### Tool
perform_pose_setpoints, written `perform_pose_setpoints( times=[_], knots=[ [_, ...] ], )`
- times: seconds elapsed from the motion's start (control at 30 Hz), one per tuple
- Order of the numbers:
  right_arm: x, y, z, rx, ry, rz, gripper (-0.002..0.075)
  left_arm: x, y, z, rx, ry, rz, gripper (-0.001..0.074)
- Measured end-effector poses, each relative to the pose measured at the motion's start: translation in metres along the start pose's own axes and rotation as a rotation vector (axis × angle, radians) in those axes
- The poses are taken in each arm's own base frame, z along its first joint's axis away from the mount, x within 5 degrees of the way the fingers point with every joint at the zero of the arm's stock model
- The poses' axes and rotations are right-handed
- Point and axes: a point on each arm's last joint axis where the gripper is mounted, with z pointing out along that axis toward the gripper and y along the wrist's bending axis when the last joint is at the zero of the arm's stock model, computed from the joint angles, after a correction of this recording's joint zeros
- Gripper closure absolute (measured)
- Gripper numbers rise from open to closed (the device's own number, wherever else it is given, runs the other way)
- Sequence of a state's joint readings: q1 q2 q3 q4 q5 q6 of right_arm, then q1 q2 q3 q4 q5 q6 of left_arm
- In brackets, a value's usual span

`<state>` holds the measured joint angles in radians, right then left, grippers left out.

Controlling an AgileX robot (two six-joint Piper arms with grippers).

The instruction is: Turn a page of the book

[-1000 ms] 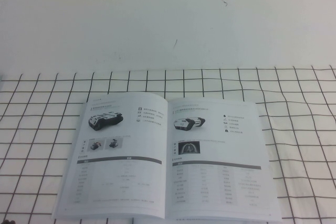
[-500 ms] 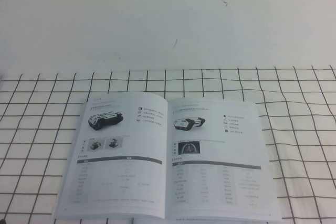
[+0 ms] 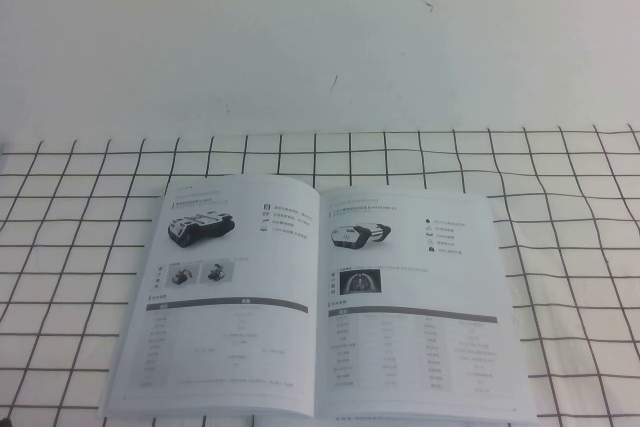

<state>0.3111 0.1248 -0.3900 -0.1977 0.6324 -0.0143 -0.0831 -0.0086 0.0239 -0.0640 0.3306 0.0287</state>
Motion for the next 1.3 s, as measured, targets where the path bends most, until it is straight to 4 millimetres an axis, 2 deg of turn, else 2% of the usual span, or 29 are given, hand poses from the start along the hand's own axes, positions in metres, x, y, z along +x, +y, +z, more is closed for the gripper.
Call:
perform_pose_setpoints(
  times=[0.77, 1.03, 1.3],
  knots=[
    [0.004, 0.000, 0.003, 0.015, -0.013, -0.023, 0.0728, 0.000, 0.000, 0.000, 0.000, 0.000, 0.004, 0.0736],
    [0.048, 0.008, 0.027, 0.082, -0.047, -0.032, 0.0728, 0.000, 0.000, 0.000, 0.000, 0.000, 0.004, 0.0736],
    [0.088, 0.009, 0.043, 0.216, 0.028, 0.068, 0.0728, 0.000, 0.000, 0.000, 0.000, 0.000, 0.001, 0.0736]
  ],
)
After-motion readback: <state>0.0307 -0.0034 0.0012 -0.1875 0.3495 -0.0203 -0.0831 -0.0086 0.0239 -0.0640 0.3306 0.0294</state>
